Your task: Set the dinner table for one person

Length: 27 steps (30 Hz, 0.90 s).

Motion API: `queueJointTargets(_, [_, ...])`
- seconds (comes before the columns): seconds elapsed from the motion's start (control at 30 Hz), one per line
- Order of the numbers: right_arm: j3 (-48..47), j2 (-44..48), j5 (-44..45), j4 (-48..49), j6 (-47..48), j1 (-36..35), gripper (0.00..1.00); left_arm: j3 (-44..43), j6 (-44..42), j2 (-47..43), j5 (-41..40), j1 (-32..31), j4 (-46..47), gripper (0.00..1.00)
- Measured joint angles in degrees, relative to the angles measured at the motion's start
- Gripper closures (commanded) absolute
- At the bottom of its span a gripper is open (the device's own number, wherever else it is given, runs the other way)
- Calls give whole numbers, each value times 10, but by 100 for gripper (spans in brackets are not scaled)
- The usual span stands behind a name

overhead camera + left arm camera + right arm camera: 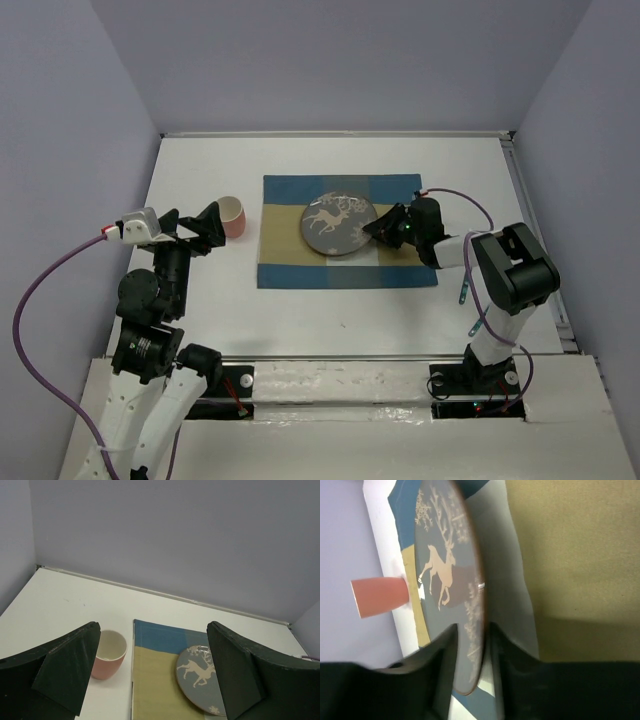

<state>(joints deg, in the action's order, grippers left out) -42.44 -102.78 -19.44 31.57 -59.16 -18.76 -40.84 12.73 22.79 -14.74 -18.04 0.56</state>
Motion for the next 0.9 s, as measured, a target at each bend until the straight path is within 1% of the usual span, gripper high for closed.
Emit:
queueJointTargets(0.03, [0, 0, 2, 2, 2, 0, 42, 0, 0, 0, 1, 0, 0, 1])
queueJointTargets(0.07, [0, 0, 4, 2, 5, 0, 38, 0, 0, 0, 1, 0, 0, 1])
queueJointTargets(0.13, [1, 0, 9, -6, 16, 0, 27, 0, 0, 0, 2, 0, 0, 1])
queueJointTargets(0.2, [2, 8, 21, -28, 31, 0, 20, 0, 0, 0, 4, 0, 0, 1])
queueJointTargets(0.33, [2, 46, 55, -79, 71, 0, 17, 0, 1, 0, 4, 0, 0, 1])
queueJointTargets(0.5, [2, 150, 122, -171, 141, 0, 16, 0, 2, -1, 5, 0, 0, 1])
queueJointTargets(0.6, [-15, 188, 146, -201, 174, -10, 15, 0, 2, -1, 5, 0, 0, 1])
queueJointTargets(0.63, [-32, 191, 152, -209, 184, -20, 14, 0, 2, -1, 5, 0, 0, 1])
queueJointTargets(0.67, [-72, 184, 167, -234, 201, -46, 12, 0, 2, -1, 3, 0, 0, 1])
queueJointTargets(0.73, [-130, 159, 175, -245, 222, -84, 11, 0, 1, -3, -5, 1, 0, 1])
queueJointTargets(0.77, [-184, 134, 181, -252, 234, -117, 10, 0, 0, -6, -12, 1, 0, 1])
queueJointTargets(0.83, [-261, 89, 184, -251, 248, -157, 8, 0, -2, -12, -24, 1, 1, 1])
queueJointTargets(0.9, [-364, 18, 186, -250, 266, -206, 6, 0, -4, -25, -38, 2, 4, 1])
